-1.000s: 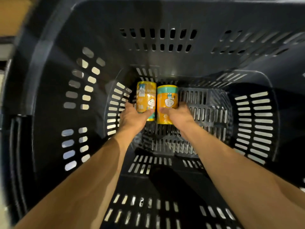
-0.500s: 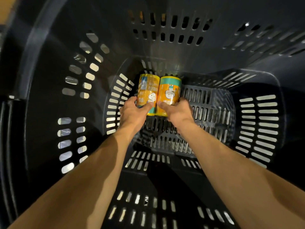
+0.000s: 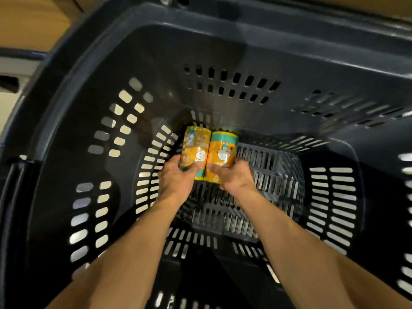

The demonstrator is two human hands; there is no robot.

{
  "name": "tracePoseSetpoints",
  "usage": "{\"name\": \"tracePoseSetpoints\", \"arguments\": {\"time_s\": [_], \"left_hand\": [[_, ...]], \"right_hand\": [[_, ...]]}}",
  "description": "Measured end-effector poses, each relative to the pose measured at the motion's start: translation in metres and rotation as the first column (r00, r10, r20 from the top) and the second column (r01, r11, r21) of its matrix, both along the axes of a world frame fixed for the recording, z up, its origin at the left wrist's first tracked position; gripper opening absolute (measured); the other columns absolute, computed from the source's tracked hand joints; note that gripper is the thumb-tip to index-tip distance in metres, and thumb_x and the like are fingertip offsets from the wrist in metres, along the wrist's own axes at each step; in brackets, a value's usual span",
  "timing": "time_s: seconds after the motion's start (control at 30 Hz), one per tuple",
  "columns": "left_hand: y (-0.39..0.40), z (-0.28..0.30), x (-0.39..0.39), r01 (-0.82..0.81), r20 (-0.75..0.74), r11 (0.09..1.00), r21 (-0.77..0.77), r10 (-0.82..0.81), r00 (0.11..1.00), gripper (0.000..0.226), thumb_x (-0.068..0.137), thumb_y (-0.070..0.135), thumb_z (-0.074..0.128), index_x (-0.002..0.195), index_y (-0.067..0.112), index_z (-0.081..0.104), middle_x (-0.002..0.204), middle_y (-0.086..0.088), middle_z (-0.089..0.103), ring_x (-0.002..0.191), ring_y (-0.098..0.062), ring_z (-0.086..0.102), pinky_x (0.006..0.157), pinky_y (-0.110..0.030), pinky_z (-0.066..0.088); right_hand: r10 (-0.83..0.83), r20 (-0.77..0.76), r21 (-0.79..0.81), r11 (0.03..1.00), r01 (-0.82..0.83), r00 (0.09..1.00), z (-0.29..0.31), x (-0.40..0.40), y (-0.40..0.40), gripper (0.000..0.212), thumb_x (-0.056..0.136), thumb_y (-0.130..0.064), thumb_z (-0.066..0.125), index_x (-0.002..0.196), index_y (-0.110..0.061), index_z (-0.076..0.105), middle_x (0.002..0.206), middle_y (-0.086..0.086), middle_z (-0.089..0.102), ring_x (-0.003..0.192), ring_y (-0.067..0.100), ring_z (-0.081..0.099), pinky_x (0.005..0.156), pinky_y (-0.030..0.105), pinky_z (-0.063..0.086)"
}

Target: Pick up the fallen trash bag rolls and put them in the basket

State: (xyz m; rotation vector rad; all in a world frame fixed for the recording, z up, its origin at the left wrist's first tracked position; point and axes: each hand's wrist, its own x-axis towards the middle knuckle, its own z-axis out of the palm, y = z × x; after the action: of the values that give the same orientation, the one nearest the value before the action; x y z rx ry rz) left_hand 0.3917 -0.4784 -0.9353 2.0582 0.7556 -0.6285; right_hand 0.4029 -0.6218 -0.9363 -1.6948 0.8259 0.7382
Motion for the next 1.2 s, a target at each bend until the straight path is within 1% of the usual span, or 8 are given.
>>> {"name": "tracePoseSetpoints", "arguments": {"time_s": [0.23, 0.47, 0.6, 0.7, 0.8, 0.9, 1.0, 1.2], "left_hand": [[0.002, 0.007, 0.005, -0.075, -0.040, 0.997, -0.031, 0.073, 0.997, 0.043, 0.085, 0.046, 0.071, 0.120, 0.023, 0.062, 0.108, 0.001, 0.069, 0.097, -0.018, 0.065, 0.077, -0.028, 0.051], [0.001, -0.014, -0.004, -0.189, -0.070, 0.981, -0.036, 0.187, 0.980, 0.098, 0.050, 0.087, 0.055, 0.132, 0.033, 0.054, 0.118, -0.001, 0.066, 0.102, -0.024, 0.067, 0.087, -0.045, 0.057], [0.002, 0.001, 0.002, -0.194, -0.095, 0.981, -0.026, 0.191, 0.977, 0.077, 0.070, 0.068, 0.067, 0.132, 0.025, 0.055, 0.119, -0.004, 0.064, 0.099, -0.026, 0.067, 0.087, -0.044, 0.057], [0.009, 0.011, 0.009, -0.186, -0.095, 0.982, -0.015, 0.184, 0.978, 0.048, 0.083, 0.044, 0.072, 0.122, 0.018, 0.061, 0.116, -0.007, 0.068, 0.099, -0.026, 0.065, 0.090, -0.037, 0.054], [0.016, 0.024, 0.020, -0.184, -0.101, 0.981, 0.064, 0.189, 0.977, 0.069, 0.081, 0.042, 0.075, 0.138, 0.014, 0.049, 0.135, -0.013, 0.057, 0.119, -0.032, 0.057, 0.095, -0.036, 0.048], [0.018, 0.053, 0.024, -0.162, -0.101, 0.985, 0.063, 0.168, 0.981, 0.072, 0.085, 0.041, 0.073, 0.144, 0.016, 0.041, 0.141, -0.016, 0.050, 0.125, -0.034, 0.051, 0.099, -0.038, 0.045], [0.016, 0.103, 0.018, -0.129, -0.109, 0.992, 0.019, 0.130, 0.986, 0.068, 0.086, 0.036, 0.073, 0.143, 0.016, 0.042, 0.139, -0.014, 0.051, 0.126, -0.031, 0.050, 0.104, -0.036, 0.041], [0.022, 0.269, -0.014, -0.105, -0.047, 0.985, -0.138, 0.100, 0.994, 0.051, 0.086, 0.025, 0.074, 0.132, 0.016, 0.053, 0.120, 0.001, 0.063, 0.096, -0.011, 0.058, 0.087, -0.022, 0.044]], "right_hand": [[0.096, -0.003, -0.013, 0.995, -0.096, 0.995, 0.002, 0.007, 0.002, 0.027, 0.084, -0.029, 0.081, 0.107, -0.024, 0.066, 0.107, 0.001, 0.074, 0.100, 0.020, 0.070, 0.093, 0.045, 0.058], [0.133, -0.027, -0.014, 0.991, -0.133, 0.991, 0.004, 0.013, 0.001, 0.021, 0.082, -0.024, 0.083, 0.094, -0.028, 0.066, 0.105, 0.000, 0.076, 0.095, 0.018, 0.072, 0.090, 0.040, 0.059], [0.121, -0.004, 0.046, 0.992, -0.120, 0.993, -0.001, 0.016, 0.001, 0.021, 0.083, -0.019, 0.082, 0.098, -0.024, 0.068, 0.101, 0.000, 0.076, 0.089, 0.015, 0.071, 0.077, 0.028, 0.056], [0.119, -0.038, 0.042, 0.992, -0.117, 0.992, 0.002, 0.018, 0.008, 0.023, 0.079, -0.033, 0.085, 0.090, -0.022, 0.069, 0.094, -0.001, 0.075, 0.084, 0.016, 0.070, 0.078, 0.036, 0.057], [0.146, -0.084, 0.019, 0.989, -0.145, 0.986, 0.014, 0.022, 0.011, 0.046, 0.067, -0.048, 0.087, 0.097, -0.017, 0.071, 0.097, 0.006, 0.076, 0.071, 0.020, 0.064, 0.060, 0.032, 0.049], [0.145, -0.094, -0.043, 0.988, -0.150, 0.985, 0.041, 0.023, 0.004, 0.040, 0.075, -0.044, 0.085, 0.097, -0.018, 0.064, 0.108, 0.004, 0.071, 0.097, 0.025, 0.067, 0.088, 0.040, 0.056], [0.184, -0.107, -0.074, 0.979, -0.192, 0.977, 0.091, 0.015, -0.004, 0.071, 0.081, -0.042, 0.082, 0.135, -0.008, 0.050, 0.130, 0.010, 0.061, 0.126, 0.031, 0.057, 0.103, 0.037, 0.046], [0.251, -0.065, -0.100, 0.961, -0.257, 0.966, 0.245, -0.006, -0.008, 0.069, 0.083, -0.039, 0.081, 0.140, -0.011, 0.052, 0.132, 0.007, 0.062, 0.120, 0.024, 0.059, 0.105, 0.040, 0.046]]}}
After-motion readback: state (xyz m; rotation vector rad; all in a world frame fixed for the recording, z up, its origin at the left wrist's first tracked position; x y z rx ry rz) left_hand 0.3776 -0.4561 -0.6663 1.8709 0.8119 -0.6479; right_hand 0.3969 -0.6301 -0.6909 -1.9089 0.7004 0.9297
